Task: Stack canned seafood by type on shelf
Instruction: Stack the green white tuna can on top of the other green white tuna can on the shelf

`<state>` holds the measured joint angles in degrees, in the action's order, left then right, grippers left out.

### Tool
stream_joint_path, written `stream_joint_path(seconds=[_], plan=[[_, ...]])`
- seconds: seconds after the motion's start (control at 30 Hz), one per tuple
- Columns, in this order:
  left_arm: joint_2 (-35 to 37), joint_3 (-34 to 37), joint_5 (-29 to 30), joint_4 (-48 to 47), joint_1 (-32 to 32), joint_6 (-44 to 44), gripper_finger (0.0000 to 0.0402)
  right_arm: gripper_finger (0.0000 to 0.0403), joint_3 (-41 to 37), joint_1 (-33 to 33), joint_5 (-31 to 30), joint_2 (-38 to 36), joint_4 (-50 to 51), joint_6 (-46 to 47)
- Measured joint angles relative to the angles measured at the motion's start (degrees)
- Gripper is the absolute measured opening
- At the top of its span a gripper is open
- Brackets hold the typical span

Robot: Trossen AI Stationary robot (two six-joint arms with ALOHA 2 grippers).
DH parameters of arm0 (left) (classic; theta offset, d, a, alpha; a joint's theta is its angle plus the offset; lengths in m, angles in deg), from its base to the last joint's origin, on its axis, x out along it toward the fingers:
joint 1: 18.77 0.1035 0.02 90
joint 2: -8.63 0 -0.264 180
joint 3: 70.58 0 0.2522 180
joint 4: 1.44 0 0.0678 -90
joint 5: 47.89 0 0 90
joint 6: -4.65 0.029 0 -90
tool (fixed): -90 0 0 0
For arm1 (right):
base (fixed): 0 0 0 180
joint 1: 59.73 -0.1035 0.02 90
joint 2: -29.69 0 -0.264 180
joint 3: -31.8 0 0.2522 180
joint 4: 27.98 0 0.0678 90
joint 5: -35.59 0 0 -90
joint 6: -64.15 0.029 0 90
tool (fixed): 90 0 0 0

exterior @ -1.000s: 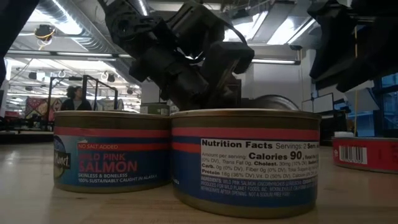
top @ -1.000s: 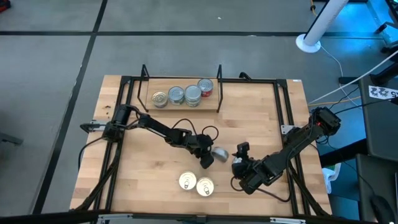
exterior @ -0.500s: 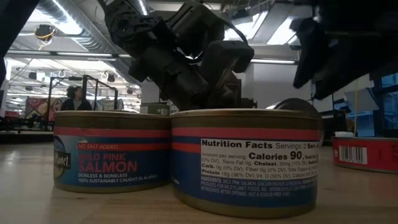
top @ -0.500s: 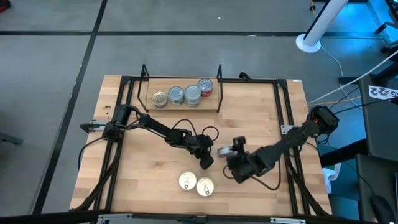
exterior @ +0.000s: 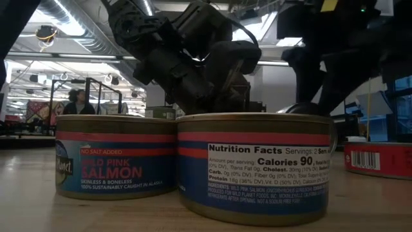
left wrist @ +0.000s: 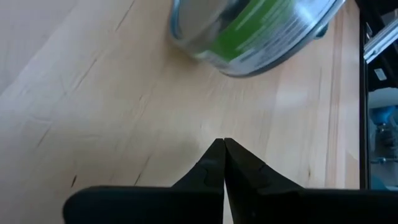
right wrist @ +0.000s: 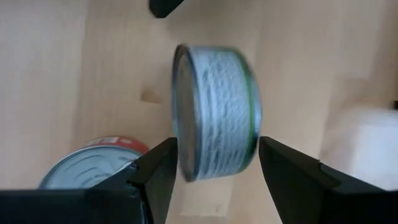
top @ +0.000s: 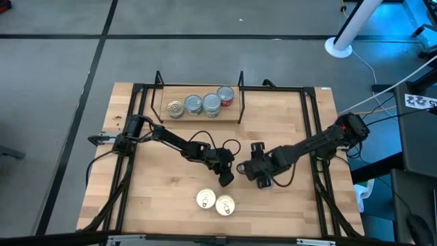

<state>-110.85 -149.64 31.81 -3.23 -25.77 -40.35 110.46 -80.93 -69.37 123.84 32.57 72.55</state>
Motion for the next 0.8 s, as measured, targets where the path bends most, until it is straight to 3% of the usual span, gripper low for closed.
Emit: stream_joint_path(seconds=[0.3,0.5,0.63,0.8], plan=[[0.1,0.0,0.0,0.0,0.0,3.4,0.0,0.0221,0.0,6.7,11.5,0.0,-0.4,-1.4],[0.2,-0.1,0.0,-1.1,0.0,6.0,0.0,0.0161,0.0,10.1,17.7,0.0,-1.3,-1.4],[2.3,-0.1,0.5,-4.8,0.1,8.8,0.0,0.0124,0.0,11.4,19.7,0.0,-3.9,-1.4],[8.9,-0.1,6.2,-15.6,0.2,15.4,0.0,0.0122,0.0,12.6,20.1,0.0,-7.1,-1.3]])
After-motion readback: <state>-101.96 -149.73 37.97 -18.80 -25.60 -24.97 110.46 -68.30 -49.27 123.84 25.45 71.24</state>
